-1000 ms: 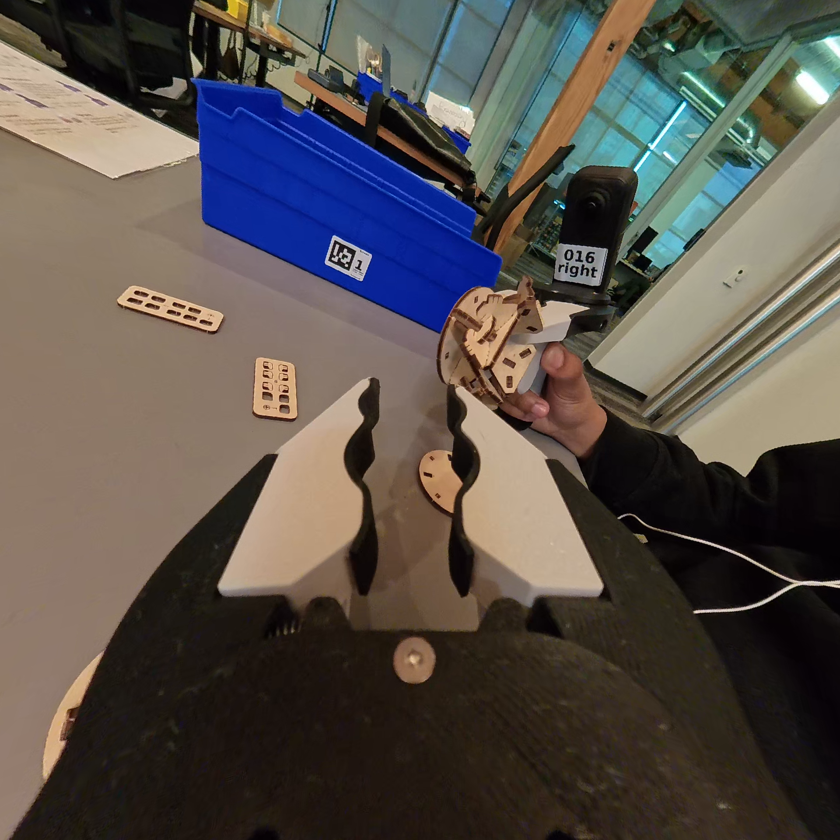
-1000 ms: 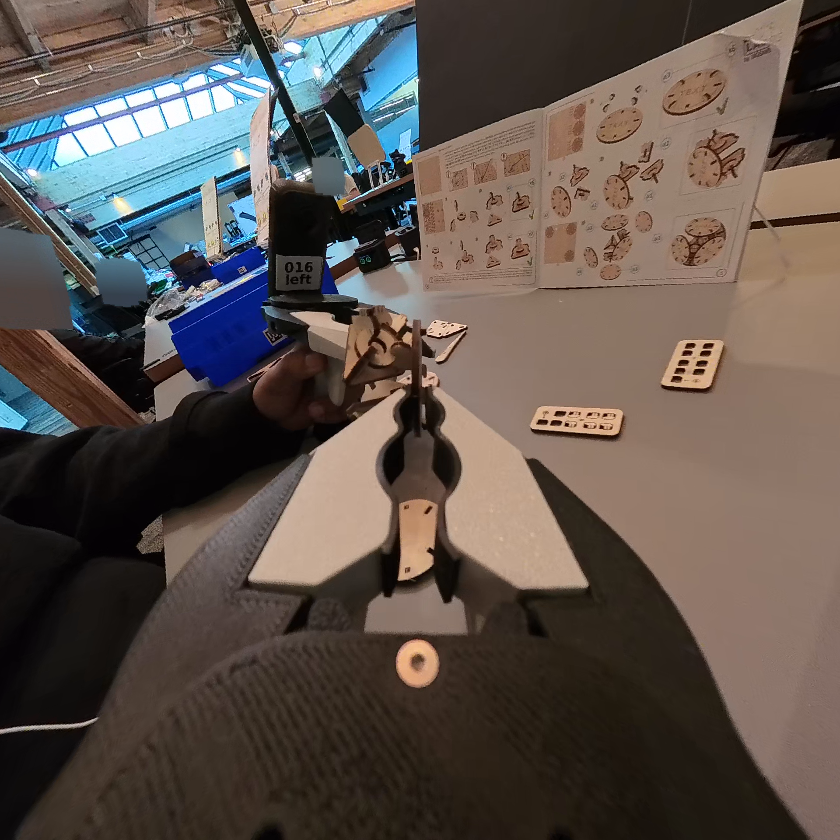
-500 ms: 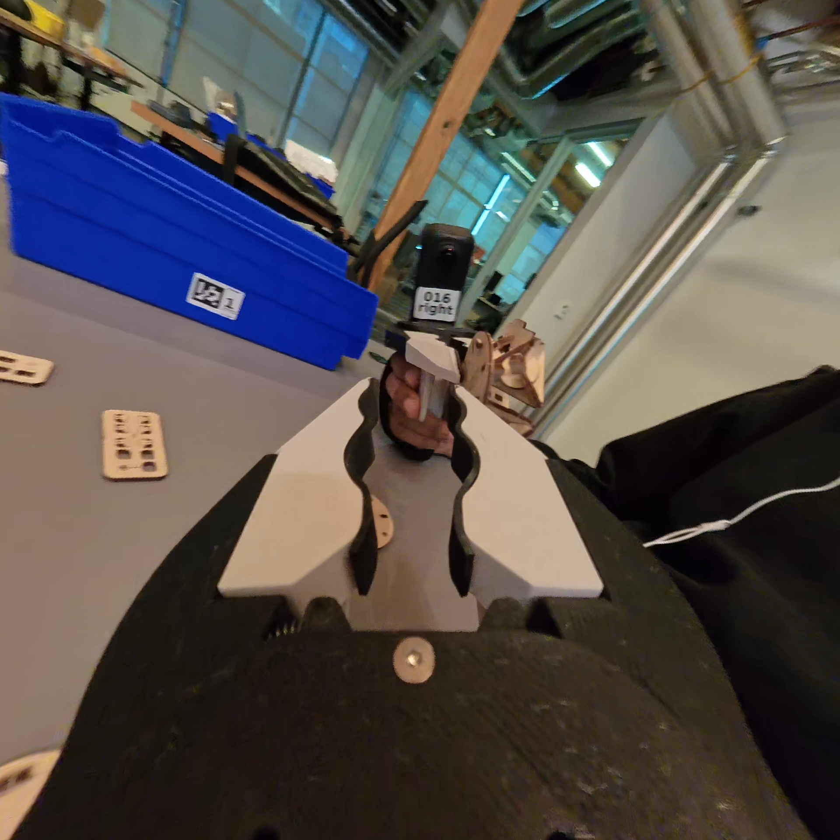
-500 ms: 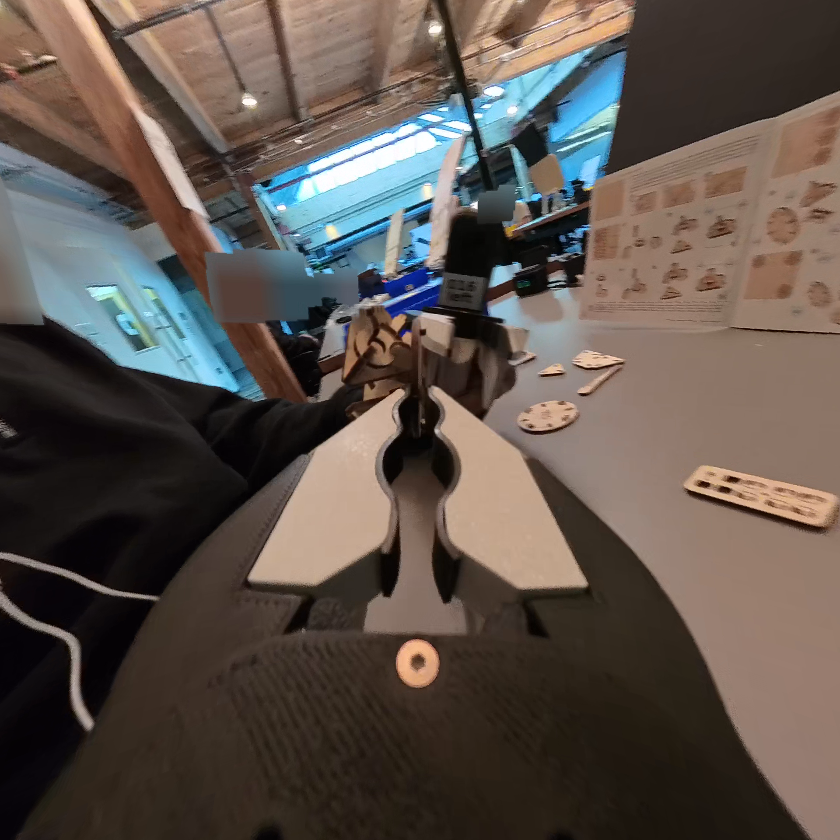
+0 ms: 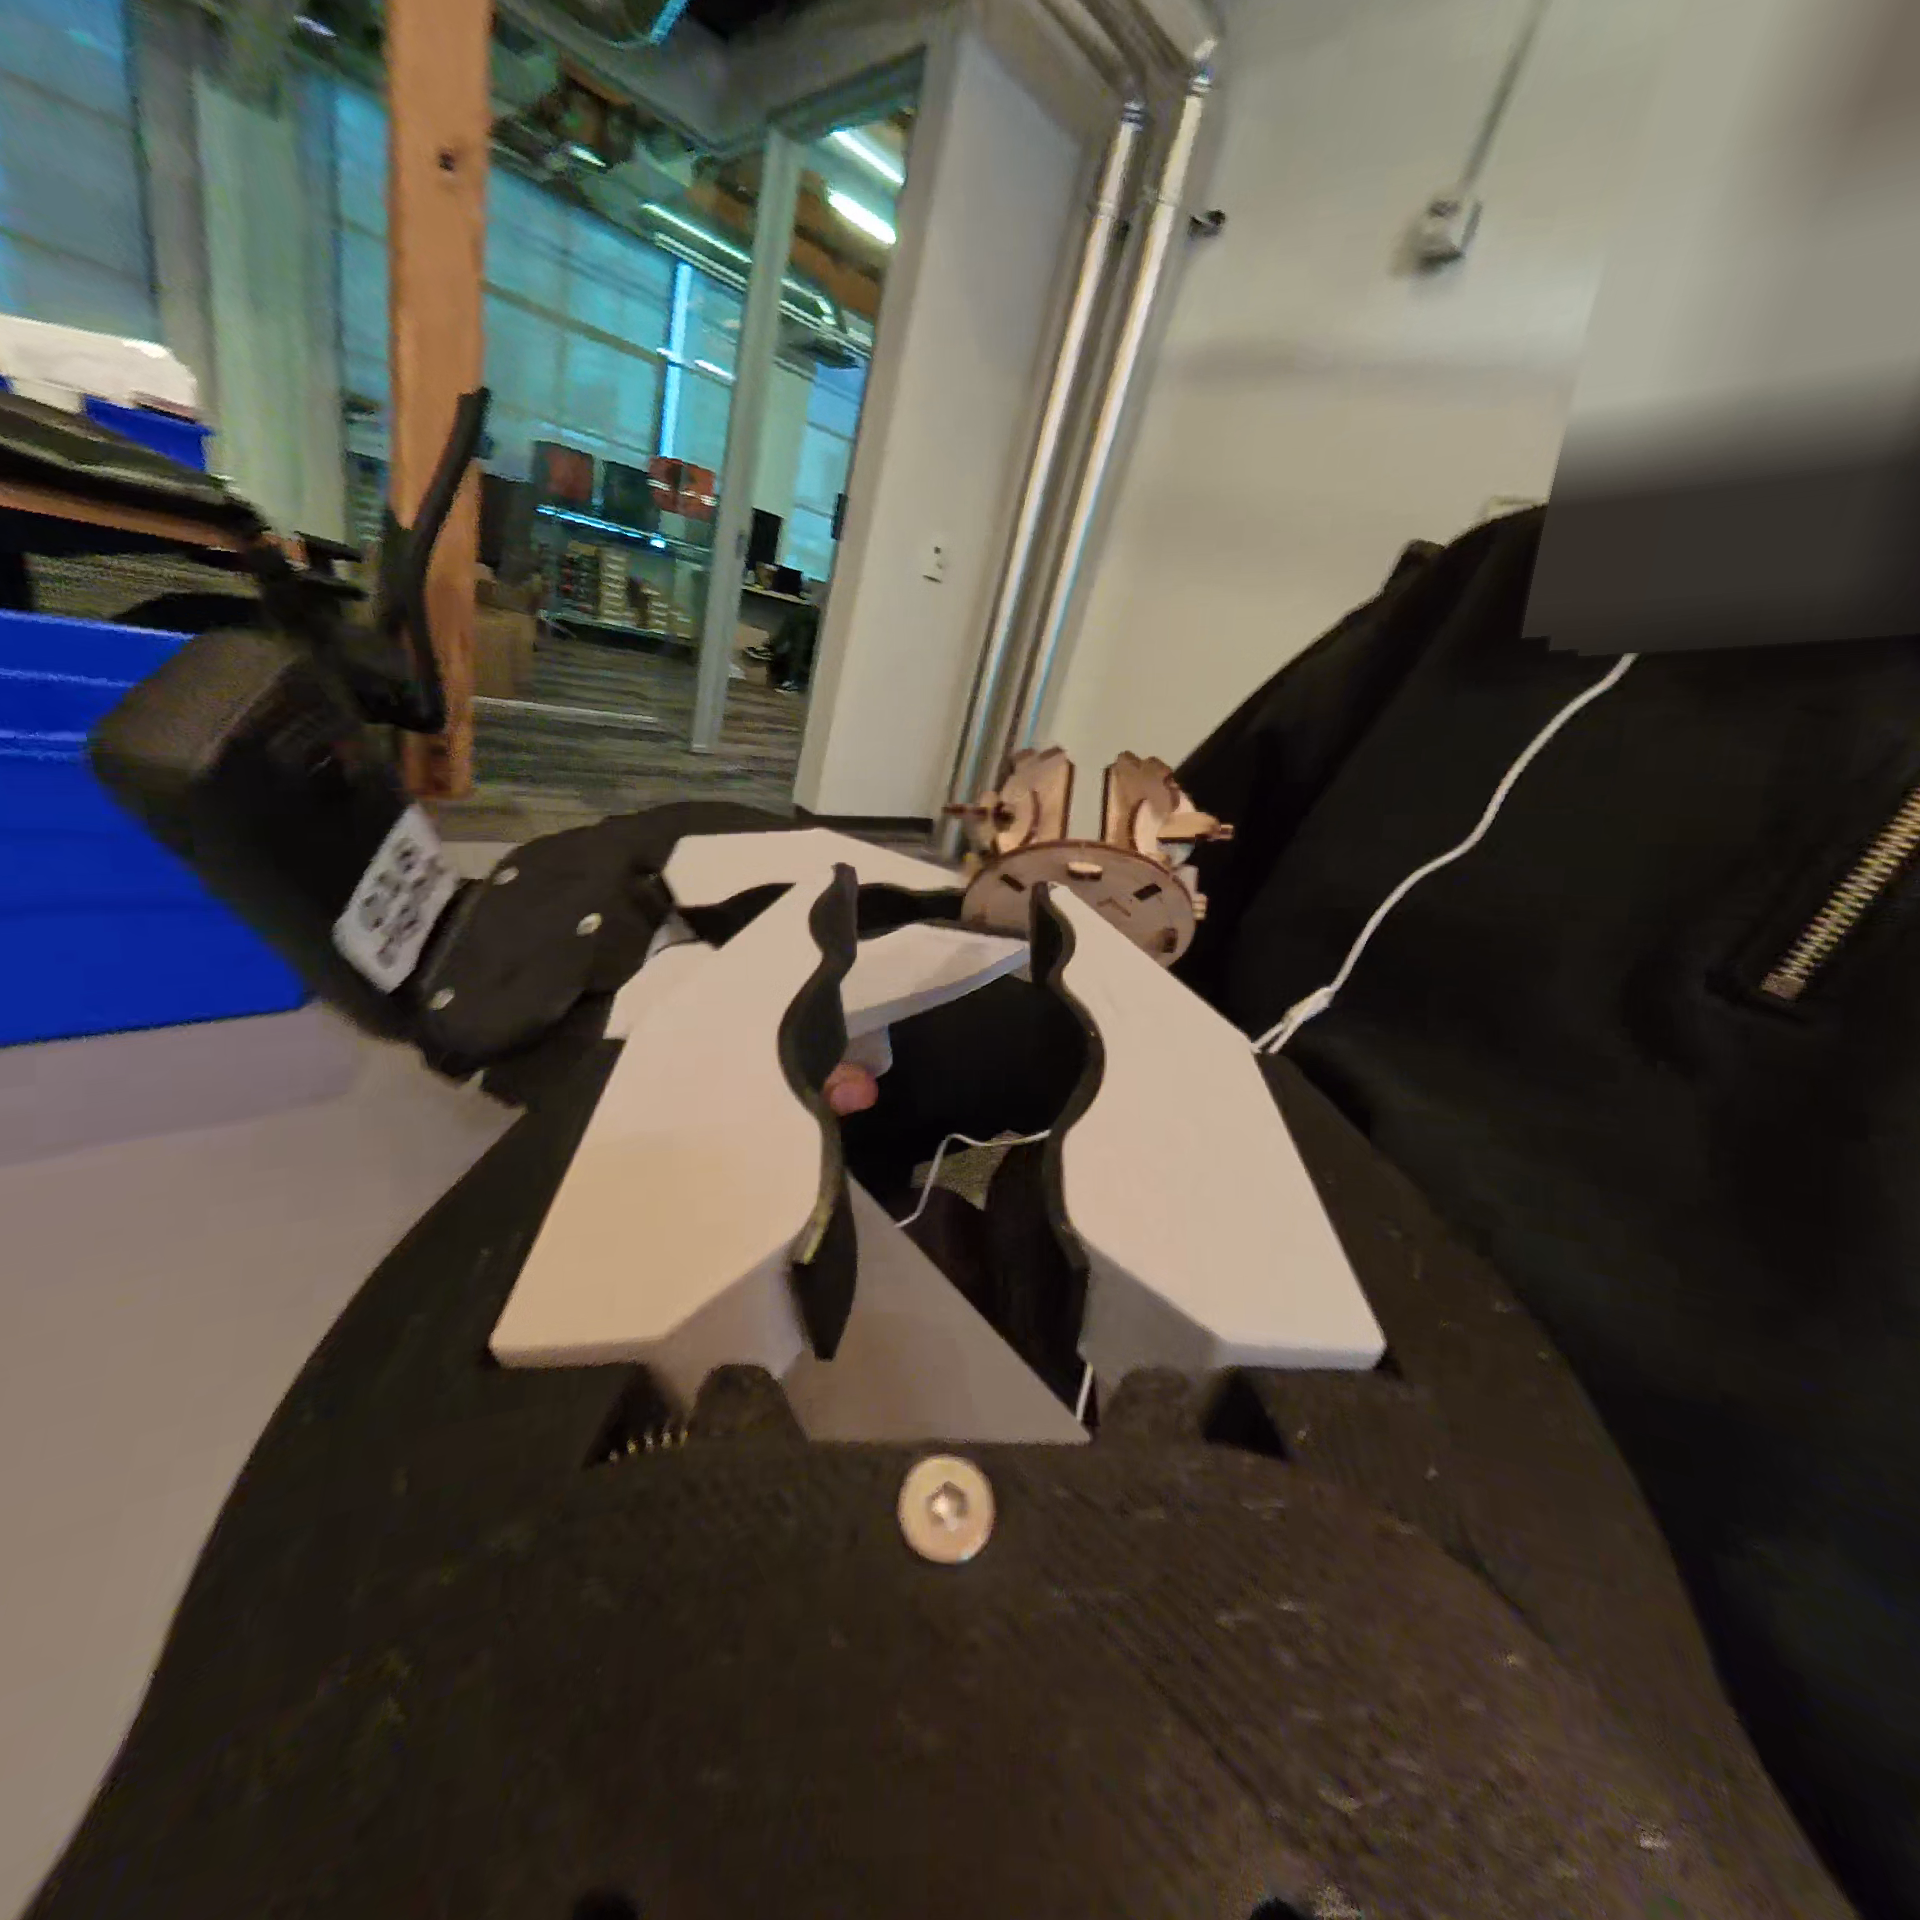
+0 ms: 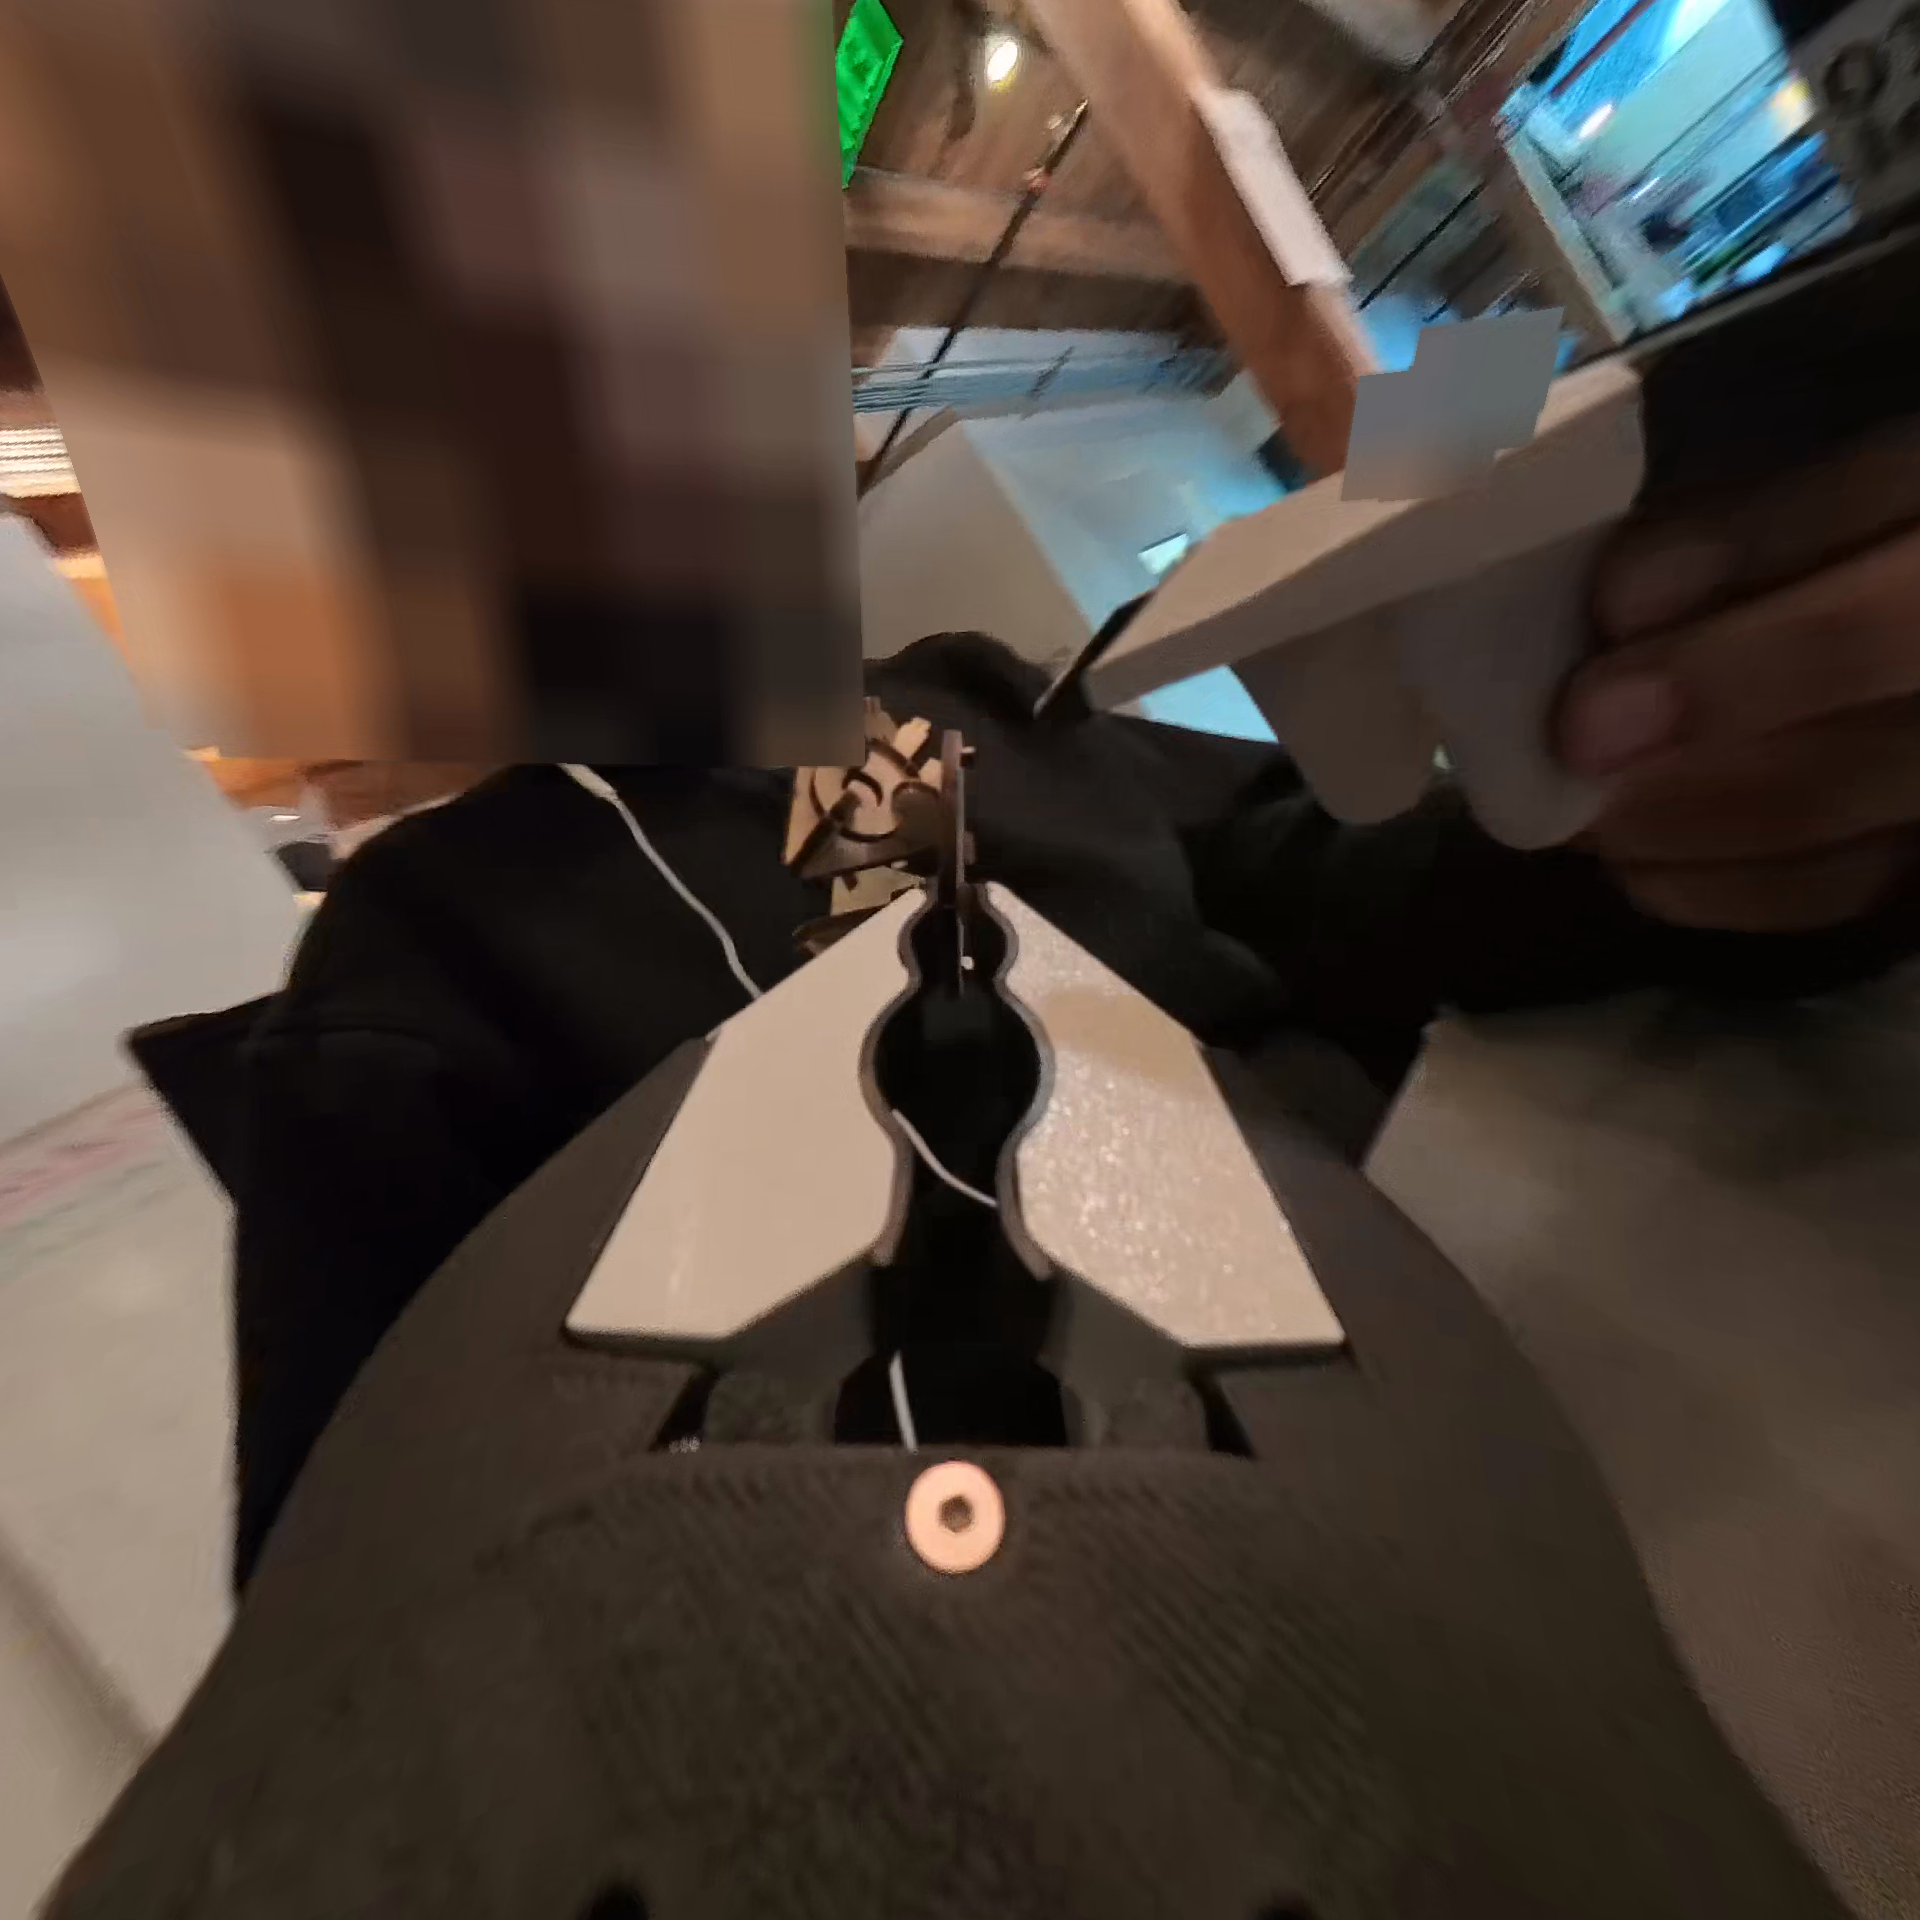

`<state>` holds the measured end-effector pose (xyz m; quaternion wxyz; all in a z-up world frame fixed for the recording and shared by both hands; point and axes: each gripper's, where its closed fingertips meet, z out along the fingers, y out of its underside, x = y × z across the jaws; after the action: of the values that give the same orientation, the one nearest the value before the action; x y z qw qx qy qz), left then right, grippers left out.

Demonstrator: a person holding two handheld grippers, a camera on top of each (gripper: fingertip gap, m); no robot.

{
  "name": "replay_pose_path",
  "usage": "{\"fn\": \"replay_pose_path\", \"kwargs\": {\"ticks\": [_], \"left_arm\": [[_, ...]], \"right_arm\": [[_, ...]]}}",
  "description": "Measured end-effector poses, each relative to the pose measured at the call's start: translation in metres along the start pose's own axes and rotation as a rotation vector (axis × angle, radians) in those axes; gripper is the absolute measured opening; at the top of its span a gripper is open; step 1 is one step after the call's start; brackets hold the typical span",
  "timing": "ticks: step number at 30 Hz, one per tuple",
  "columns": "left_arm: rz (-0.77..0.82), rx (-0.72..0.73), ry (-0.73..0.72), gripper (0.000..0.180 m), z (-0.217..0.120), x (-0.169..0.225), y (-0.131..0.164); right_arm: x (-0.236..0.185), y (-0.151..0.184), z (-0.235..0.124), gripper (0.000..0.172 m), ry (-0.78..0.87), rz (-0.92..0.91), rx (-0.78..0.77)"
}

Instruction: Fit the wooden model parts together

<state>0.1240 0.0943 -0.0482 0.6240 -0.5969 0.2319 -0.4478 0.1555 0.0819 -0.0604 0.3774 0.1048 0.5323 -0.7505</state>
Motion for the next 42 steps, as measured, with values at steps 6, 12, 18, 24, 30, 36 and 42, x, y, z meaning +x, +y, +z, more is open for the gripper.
{"fn": "replay_pose_path", "kwargs": {"ticks": [6,12,18,24,30,36,42], "left_arm": [[0.049,-0.14,0.07,0.032,0.025,0.023,0.018],[0.161,-0.075,0.051,0.022,0.035,0.033,0.006],[0.211,-0.058,0.045,0.012,0.035,0.037,0.002],[0.232,-0.025,0.014,0.009,0.036,0.036,-0.003],[0.244,0.023,-0.047,0.007,0.029,0.027,-0.012],[0.229,0.081,-0.102,0.005,0.013,0.017,-0.025],[0.252,0.056,-0.257,0.004,-0.002,-0.006,-0.027]], "right_arm": [[-0.01,0.013,0.008,0.002,-0.164,0.229,-0.042],[-0.018,0.01,0.01,0.003,-0.244,0.286,-0.02],[-0.019,0.007,0.01,0.002,-0.292,0.324,0.002],[-0.016,0.003,0.008,0.004,-0.305,0.352,0.026],[0.001,-0.006,0.001,0.015,-0.216,0.347,0.102],[0.031,-0.028,-0.023,0.04,-0.057,0.346,0.271],[0.049,-0.071,-0.089,0.044,0.235,0.137,0.6]]}}
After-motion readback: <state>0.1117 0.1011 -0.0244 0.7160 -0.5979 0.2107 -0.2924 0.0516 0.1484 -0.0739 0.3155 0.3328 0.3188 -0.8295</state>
